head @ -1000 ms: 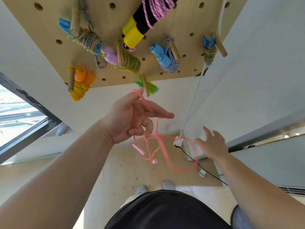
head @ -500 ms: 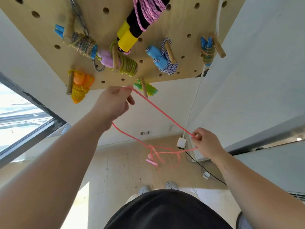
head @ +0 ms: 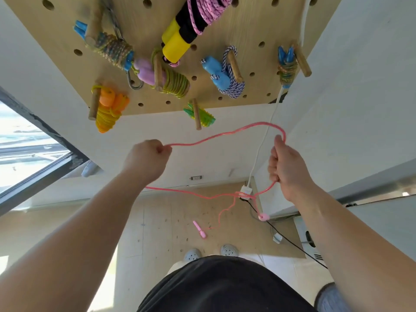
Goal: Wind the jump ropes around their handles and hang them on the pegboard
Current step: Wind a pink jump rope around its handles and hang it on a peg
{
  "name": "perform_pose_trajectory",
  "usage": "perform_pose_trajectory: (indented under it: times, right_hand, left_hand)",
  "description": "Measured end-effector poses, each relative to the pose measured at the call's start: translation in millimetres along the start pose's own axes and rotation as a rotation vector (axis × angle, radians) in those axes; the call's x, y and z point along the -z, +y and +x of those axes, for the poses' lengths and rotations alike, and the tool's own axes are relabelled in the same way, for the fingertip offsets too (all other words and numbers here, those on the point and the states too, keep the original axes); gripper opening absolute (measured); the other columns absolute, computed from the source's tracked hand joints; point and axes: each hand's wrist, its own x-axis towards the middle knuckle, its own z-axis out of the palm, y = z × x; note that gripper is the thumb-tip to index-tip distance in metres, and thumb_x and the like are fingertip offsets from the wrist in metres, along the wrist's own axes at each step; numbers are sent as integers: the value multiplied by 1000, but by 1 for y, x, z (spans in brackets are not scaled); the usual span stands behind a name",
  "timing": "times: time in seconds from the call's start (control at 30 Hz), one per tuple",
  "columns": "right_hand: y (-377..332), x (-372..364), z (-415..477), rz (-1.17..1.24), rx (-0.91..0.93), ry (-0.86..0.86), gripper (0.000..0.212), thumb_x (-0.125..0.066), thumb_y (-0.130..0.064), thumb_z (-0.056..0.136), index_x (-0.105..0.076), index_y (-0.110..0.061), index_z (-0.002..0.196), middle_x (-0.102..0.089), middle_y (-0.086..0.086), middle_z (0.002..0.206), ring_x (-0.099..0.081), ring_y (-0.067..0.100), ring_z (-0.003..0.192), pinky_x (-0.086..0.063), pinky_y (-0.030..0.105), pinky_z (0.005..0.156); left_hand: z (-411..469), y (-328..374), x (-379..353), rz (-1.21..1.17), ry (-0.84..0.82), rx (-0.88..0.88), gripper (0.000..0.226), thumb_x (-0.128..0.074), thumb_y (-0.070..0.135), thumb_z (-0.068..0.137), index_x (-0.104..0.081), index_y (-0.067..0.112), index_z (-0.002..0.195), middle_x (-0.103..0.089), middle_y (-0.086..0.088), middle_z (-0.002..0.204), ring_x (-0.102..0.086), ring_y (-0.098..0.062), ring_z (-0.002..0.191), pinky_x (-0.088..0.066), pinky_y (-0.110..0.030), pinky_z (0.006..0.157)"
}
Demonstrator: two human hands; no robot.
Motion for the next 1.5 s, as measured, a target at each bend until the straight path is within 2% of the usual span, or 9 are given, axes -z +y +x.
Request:
perform_pose_trajectory:
  times: [0.13, 0.23, 0.4, 0.47, 0.6, 0.93, 1.13, 1.33, 1.5]
  right_hand:
    - [-47, -13, -22, 183, -38, -77, 46, -47, -45, 104, -32, -26, 65, -20, -7, 54, -13, 12, 47, -13, 21, 39]
    - [-66, -16, -33, 372, -88, -121, 49, -45, -54, 103, -35, -25, 65, -15, -5, 61, -7, 13, 57, -12, 20, 37]
    - [-74, -26, -48, 492, -187, -199, 54, -40, -61, 101, -39, -24, 62, -17, -6, 59, -5, 11, 61, -10, 18, 36]
    - [-80, -25, -51, 500, -184, -191, 50, -41, -56, 102, -39, -24, 63, -17, -7, 60, -5, 11, 61, -9, 18, 37]
    - [-100, -6, -49, 452, -91, -49, 37, -47, -39, 100, -40, -23, 68, -13, -5, 69, -8, 13, 61, -12, 18, 38]
    - [-58, 39, -12, 410, -32, 94, 12, -59, -23, 93, -56, -13, 87, -32, -2, 63, -30, 14, 55, -28, 25, 50]
    - [-24, 34, -4, 170, -113, 21, 14, -59, -24, 98, -62, -11, 102, -31, -4, 55, -36, 14, 48, -47, 28, 53]
    - [97, 57, 19, -275, -332, 237, 19, -55, -16, 99, -66, -4, 107, -47, 9, 67, -50, 22, 45, -55, 40, 58]
    - [221, 84, 3, -329, -648, 213, 51, -36, 1, 95, -51, -33, 130, -57, 12, 77, -59, 22, 48, -53, 31, 49]
  left_hand:
    - [-12, 1, -29, 164, 8, -34, 41, -67, 33, 90, -58, 21, 127, -60, -11, 122, -55, -38, 116, -47, -43, 92]
    - [-43, 24, -47, -125, 63, -254, 44, -72, 42, 76, -62, 22, 113, -62, 1, 107, -59, -23, 104, -48, -37, 87]
    - [-83, 72, -89, -345, -668, -474, 44, -74, 49, 85, -67, 28, 123, -64, 12, 119, -59, -6, 110, -47, -26, 98]
    - [-78, 71, -107, -318, -662, -399, 18, -64, 43, 96, -72, 27, 97, -71, 0, 102, -65, -18, 94, -50, -36, 89]
    - [-60, 44, -118, -352, -605, -62, 33, -54, 36, 102, -61, 27, 71, -62, -1, 61, -43, -18, 58, -34, -29, 51]
    - [-33, 20, -97, -546, -401, 89, 37, -60, 31, 100, -55, 7, 73, -58, -8, 61, -53, -21, 51, -49, -33, 55]
    - [-19, -2, -95, -58, -199, 89, 17, -66, 29, 89, -64, 20, 75, -66, -1, 75, -60, -19, 64, -47, -28, 57]
    - [-13, -46, -154, 172, -353, 137, 15, -61, 30, 91, -61, 22, 78, -65, 0, 76, -64, -24, 75, -51, -28, 62]
    - [-48, -80, -219, 321, -567, 154, 22, -61, 38, 92, -55, 25, 76, -60, 5, 81, -58, -17, 75, -47, -27, 61]
